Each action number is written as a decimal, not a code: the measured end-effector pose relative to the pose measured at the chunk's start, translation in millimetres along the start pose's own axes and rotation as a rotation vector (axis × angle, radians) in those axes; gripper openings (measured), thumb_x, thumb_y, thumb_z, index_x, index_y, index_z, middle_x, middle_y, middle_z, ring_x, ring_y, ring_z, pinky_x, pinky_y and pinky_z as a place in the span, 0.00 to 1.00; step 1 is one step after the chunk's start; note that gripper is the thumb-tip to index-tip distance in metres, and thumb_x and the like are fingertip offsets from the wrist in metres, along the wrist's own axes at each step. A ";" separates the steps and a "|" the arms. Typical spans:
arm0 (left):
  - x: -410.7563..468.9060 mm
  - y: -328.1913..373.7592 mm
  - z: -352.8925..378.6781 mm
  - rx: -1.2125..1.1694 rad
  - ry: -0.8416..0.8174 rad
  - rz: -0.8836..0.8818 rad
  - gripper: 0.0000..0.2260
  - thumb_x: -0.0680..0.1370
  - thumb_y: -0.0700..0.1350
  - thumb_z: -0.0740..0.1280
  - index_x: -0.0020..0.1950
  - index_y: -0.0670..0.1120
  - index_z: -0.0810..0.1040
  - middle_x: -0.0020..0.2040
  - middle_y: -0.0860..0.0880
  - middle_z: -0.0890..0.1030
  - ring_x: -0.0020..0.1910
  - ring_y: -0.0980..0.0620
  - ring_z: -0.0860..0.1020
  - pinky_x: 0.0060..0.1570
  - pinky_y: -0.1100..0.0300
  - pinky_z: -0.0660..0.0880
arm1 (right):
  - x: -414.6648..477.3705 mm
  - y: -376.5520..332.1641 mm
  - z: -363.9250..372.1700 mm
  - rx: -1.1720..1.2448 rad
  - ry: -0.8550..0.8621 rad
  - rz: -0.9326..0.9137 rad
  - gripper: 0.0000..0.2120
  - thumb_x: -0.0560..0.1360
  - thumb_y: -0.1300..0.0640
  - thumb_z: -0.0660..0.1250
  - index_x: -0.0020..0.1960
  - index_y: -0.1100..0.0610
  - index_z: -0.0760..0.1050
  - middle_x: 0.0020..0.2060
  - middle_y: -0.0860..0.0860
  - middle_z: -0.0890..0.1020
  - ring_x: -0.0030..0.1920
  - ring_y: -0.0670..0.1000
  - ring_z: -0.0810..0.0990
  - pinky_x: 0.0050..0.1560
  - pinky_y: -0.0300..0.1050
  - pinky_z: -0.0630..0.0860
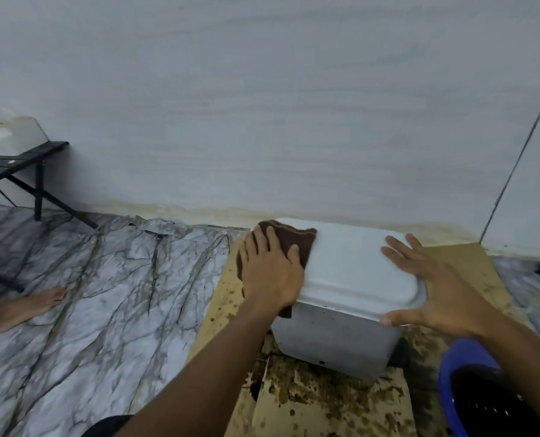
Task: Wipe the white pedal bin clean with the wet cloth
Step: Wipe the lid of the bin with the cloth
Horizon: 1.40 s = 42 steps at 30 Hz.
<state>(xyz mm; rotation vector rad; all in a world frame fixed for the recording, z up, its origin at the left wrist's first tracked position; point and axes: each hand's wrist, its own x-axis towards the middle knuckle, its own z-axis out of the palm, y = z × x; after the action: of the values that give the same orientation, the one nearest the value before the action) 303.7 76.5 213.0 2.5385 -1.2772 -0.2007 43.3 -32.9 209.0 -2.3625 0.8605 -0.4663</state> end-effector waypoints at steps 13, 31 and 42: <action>51.6 -17.7 -16.7 -0.224 -0.088 -0.238 0.34 0.84 0.62 0.52 0.81 0.41 0.54 0.79 0.37 0.63 0.76 0.35 0.64 0.73 0.40 0.64 | -1.5 -2.3 -0.2 0.019 -0.013 0.013 0.60 0.49 0.25 0.77 0.76 0.40 0.60 0.76 0.31 0.54 0.76 0.33 0.43 0.77 0.48 0.49; 45.0 -18.6 -13.8 -0.073 -0.046 -0.042 0.35 0.83 0.65 0.51 0.83 0.44 0.52 0.82 0.40 0.58 0.79 0.38 0.59 0.77 0.44 0.57 | -2.3 -4.4 1.0 0.015 -0.019 0.003 0.59 0.50 0.26 0.77 0.77 0.39 0.59 0.76 0.29 0.53 0.76 0.31 0.42 0.75 0.45 0.47; 3.5 -37.3 -4.7 0.123 -0.031 0.689 0.33 0.82 0.68 0.43 0.84 0.53 0.50 0.84 0.51 0.49 0.82 0.55 0.44 0.81 0.54 0.42 | -2.4 -1.3 -2.2 -0.002 -0.035 0.023 0.60 0.50 0.27 0.77 0.78 0.41 0.59 0.76 0.29 0.51 0.76 0.32 0.41 0.77 0.46 0.46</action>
<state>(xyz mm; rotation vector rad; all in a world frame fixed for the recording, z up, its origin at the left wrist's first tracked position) 335.3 95.6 205.6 2.0275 -2.1289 -0.0080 41.0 -31.4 211.2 -2.3533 0.8717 -0.4133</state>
